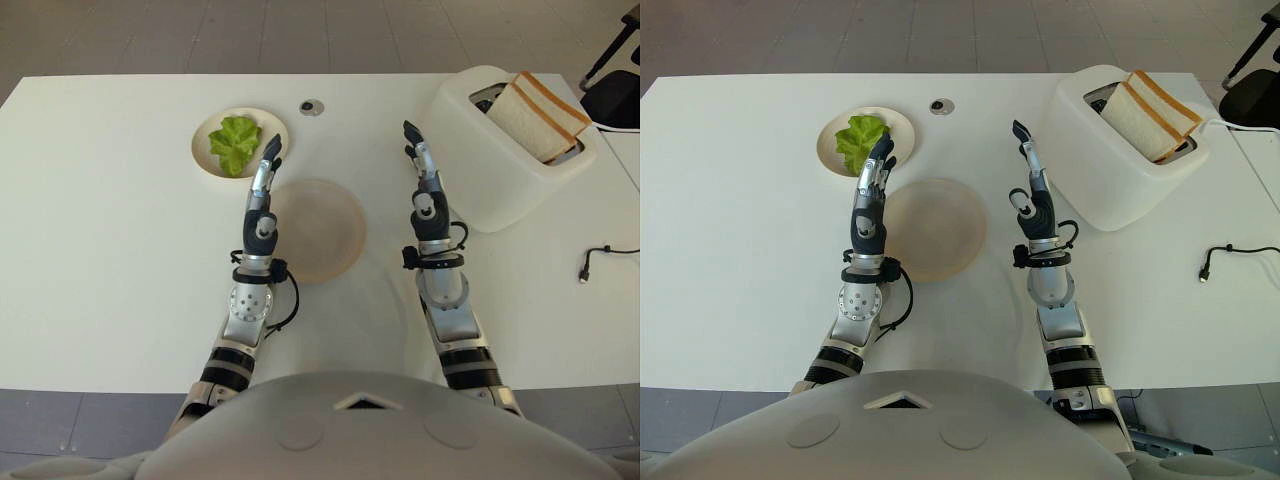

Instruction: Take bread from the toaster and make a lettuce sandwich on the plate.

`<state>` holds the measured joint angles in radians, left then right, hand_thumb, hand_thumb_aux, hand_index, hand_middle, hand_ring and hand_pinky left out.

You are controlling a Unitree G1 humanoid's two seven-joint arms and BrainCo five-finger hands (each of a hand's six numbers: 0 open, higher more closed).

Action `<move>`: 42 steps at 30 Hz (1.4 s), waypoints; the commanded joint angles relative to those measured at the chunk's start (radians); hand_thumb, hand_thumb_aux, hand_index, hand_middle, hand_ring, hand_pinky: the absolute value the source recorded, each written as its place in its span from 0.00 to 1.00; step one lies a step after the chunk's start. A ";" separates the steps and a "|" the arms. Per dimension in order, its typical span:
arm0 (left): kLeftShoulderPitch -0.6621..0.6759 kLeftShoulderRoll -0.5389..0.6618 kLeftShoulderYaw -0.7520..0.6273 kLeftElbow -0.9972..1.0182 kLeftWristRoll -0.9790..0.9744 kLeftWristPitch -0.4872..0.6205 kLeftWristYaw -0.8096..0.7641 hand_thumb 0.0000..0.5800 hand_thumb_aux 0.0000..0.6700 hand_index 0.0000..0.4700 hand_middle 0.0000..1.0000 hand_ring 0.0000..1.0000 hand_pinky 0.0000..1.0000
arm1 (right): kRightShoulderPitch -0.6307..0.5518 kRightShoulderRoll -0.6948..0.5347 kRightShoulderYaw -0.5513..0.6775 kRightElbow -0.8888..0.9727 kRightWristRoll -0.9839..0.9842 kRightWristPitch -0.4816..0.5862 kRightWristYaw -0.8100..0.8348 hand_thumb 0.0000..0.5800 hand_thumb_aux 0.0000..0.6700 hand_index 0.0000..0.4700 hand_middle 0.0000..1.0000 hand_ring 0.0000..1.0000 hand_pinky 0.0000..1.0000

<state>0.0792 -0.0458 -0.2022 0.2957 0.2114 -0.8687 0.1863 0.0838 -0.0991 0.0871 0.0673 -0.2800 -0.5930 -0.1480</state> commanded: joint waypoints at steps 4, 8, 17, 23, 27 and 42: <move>0.005 -0.017 0.001 0.029 0.021 0.001 0.006 0.00 0.00 0.00 0.00 0.00 0.00 | 0.000 -0.004 -0.002 0.005 -0.013 0.010 0.002 0.00 0.00 0.00 0.00 0.00 0.00; 0.007 -0.016 -0.003 0.030 0.047 -0.001 0.016 0.00 0.00 0.00 0.00 0.00 0.00 | -0.005 -0.004 0.002 0.010 -0.025 0.007 -0.002 0.00 0.00 0.00 0.00 0.00 0.00; 0.007 -0.019 -0.006 0.044 0.091 0.032 0.062 0.00 0.00 0.00 0.00 0.00 0.00 | -0.190 -0.693 -0.587 0.059 -0.206 0.201 -0.015 0.00 0.00 0.00 0.00 0.00 0.00; 0.007 -0.013 -0.018 0.023 0.113 0.031 0.074 0.00 0.00 0.00 0.00 0.00 0.00 | -0.318 -0.866 -0.391 0.582 -0.341 0.238 -0.091 0.00 0.00 0.00 0.00 0.00 0.00; 0.002 -0.004 -0.020 0.017 0.126 0.033 0.078 0.00 0.00 0.00 0.00 0.00 0.00 | -0.380 -0.872 -0.253 0.706 -0.411 0.248 -0.161 0.00 0.00 0.00 0.00 0.00 0.00; 0.015 -0.005 -0.036 0.000 0.135 0.035 0.075 0.00 0.00 0.00 0.00 0.00 0.00 | -0.354 -0.875 -0.137 0.578 -0.379 0.232 -0.186 0.05 0.02 0.02 0.00 0.00 0.00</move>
<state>0.0774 -0.0445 -0.2284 0.2817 0.3320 -0.8436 0.2646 -0.2765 -0.9704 -0.0722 0.6698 -0.6675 -0.3605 -0.3505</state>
